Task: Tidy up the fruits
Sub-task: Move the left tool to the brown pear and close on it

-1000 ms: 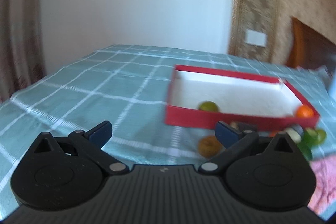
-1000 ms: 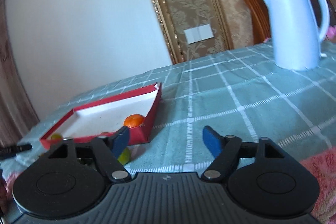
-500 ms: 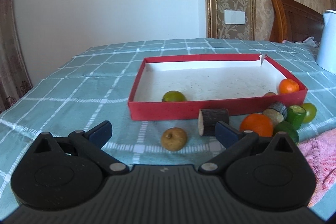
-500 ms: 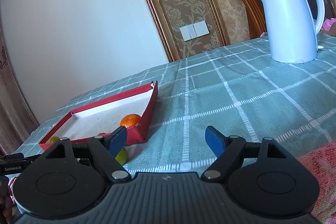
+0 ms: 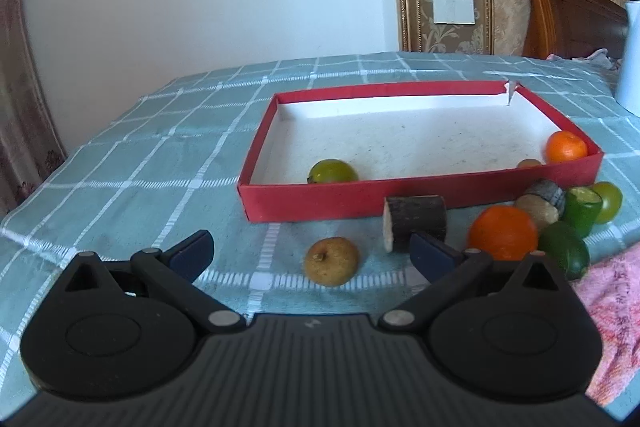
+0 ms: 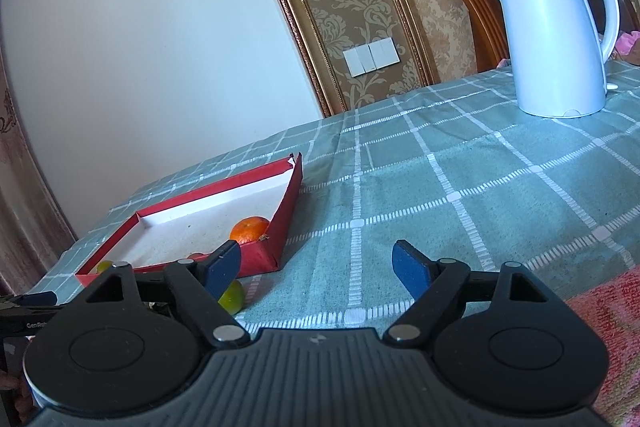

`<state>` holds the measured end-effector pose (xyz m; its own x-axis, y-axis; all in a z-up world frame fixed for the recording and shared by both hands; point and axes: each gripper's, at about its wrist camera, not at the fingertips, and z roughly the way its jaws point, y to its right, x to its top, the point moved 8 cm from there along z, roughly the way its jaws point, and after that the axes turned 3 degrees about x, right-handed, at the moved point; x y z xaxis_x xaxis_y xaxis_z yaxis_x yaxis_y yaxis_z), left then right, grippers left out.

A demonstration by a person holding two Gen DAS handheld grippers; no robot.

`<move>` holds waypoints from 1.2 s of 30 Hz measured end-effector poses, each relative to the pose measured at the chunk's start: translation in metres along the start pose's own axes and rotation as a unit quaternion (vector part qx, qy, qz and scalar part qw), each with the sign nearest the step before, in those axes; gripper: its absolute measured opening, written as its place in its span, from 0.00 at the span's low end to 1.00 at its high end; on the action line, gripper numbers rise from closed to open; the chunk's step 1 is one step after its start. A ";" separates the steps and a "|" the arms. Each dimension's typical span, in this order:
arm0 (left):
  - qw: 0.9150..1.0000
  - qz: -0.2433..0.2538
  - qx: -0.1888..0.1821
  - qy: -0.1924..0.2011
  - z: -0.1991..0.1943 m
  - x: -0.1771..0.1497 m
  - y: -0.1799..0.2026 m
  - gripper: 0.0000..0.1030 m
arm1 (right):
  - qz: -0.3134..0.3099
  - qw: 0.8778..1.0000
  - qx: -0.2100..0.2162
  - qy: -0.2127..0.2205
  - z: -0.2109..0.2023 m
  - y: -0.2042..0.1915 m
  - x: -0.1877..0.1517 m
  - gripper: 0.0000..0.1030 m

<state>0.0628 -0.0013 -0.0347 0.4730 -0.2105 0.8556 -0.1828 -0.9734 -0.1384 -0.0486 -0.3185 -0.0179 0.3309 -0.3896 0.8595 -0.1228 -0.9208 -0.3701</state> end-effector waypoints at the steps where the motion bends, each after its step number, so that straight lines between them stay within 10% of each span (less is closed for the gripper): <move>1: 1.000 -0.002 0.001 0.000 0.000 0.000 -0.001 1.00 | 0.000 1.000 0.000 -0.001 0.000 0.000 0.000 0.81; 36: 0.997 -0.041 -0.015 -0.056 0.018 -0.006 -0.011 0.97 | 0.005 1.000 0.001 -0.012 0.004 0.002 -0.002 0.81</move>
<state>0.0776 0.0094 -0.0474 0.5813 -0.1398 0.8016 -0.1632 -0.9851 -0.0535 -0.0456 -0.3200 -0.0216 0.3513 -0.3981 0.8474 -0.1239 -0.9169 -0.3793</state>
